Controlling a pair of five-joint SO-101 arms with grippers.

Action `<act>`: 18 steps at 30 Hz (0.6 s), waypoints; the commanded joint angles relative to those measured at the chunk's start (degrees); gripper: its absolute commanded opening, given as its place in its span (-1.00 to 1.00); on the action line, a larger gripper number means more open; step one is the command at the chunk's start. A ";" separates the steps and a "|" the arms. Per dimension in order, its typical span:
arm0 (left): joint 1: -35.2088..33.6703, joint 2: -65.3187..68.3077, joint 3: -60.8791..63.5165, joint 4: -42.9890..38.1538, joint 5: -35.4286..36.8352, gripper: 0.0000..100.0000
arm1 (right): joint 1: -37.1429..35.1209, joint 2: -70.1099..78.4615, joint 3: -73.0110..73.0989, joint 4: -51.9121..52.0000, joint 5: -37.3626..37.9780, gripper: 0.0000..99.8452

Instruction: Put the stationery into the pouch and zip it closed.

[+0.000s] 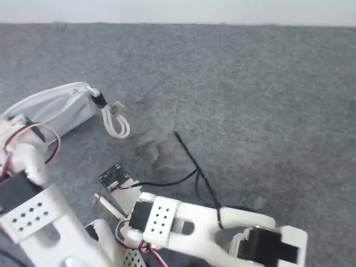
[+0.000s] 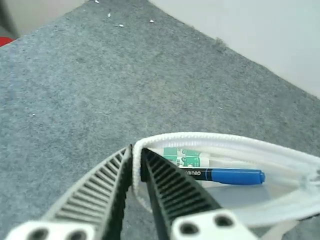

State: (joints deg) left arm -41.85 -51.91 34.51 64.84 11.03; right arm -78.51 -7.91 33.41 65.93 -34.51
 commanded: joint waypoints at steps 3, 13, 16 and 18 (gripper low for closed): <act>-2.90 -0.35 -2.86 -3.52 -0.62 -0.98 | -0.75 -6.64 2.55 -0.57 -0.70 -0.56; -4.22 -0.26 -2.77 -3.87 -0.26 -0.98 | -6.55 -8.22 11.08 -10.07 -1.05 -0.56; -4.22 -0.26 -2.68 -3.78 -0.26 -0.98 | -7.87 -7.60 10.99 -12.97 -1.05 -0.56; -4.22 -0.26 -2.07 -3.78 -0.26 -0.98 | -7.69 -7.25 11.08 -14.64 -1.05 -0.56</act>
State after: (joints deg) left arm -45.80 -51.91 34.51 63.08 11.03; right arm -85.54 -13.01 44.84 53.71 -34.95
